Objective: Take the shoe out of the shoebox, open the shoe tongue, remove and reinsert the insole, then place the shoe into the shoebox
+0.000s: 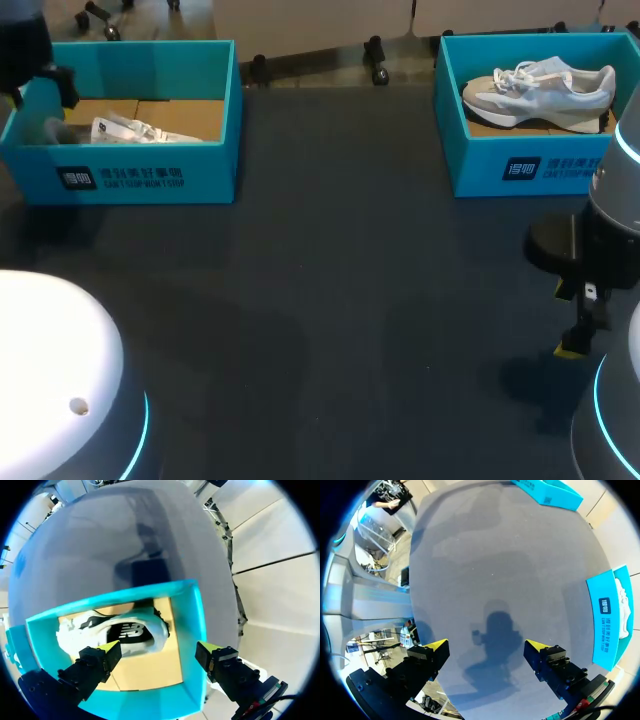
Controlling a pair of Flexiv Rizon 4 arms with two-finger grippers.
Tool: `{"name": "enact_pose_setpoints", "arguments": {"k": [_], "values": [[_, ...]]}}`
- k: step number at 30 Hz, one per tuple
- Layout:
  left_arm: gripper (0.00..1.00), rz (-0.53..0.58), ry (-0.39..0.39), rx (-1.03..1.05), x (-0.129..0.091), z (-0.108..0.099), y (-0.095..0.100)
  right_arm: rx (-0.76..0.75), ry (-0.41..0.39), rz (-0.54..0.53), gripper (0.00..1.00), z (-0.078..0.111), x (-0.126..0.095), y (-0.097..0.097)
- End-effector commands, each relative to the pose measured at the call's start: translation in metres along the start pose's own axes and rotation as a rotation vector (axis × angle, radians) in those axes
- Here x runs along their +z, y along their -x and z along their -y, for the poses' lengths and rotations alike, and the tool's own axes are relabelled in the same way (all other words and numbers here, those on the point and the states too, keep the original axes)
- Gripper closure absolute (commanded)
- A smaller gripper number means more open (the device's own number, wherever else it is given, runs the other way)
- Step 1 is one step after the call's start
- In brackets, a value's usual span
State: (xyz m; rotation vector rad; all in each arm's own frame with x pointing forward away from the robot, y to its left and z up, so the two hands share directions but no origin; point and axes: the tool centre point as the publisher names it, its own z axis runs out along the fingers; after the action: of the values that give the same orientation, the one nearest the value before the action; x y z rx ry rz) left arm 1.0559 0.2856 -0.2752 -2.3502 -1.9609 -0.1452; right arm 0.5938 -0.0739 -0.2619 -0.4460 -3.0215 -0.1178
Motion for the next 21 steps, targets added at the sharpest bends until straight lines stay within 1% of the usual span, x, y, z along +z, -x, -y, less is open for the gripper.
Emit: {"name": "enact_pose_setpoints", "arguments": {"k": [1, 6, 11, 17, 21], "values": [[0.0, 0.001, -0.006, -0.013, -0.029, 0.014, 0.0, -0.001, 0.001, 0.001, 0.0, 0.0, 0.001, 0.0], [0.0, 0.005, 0.011, -0.02, -0.053, 0.03, 0.001, -0.001, 0.001, 0.001, 0.0, 0.0, 0.001, 0.0], [0.0, 0.014, 0.001, -0.03, -0.072, 0.044, 0.0, -0.001, 0.001, 0.001, 0.0, 0.0, 0.001, 0.0], [0.0, -0.001, 0.016, -0.042, -0.089, 0.062, 0.001, -0.001, 0.001, 0.001, 0.0, 0.0, 0.001, 0.0], [0.0, 0.005, 0.004, -0.049, -0.092, 0.075, 0.001, -0.001, 0.001, 0.001, 0.0, 0.0, 0.001, 0.0]]}}
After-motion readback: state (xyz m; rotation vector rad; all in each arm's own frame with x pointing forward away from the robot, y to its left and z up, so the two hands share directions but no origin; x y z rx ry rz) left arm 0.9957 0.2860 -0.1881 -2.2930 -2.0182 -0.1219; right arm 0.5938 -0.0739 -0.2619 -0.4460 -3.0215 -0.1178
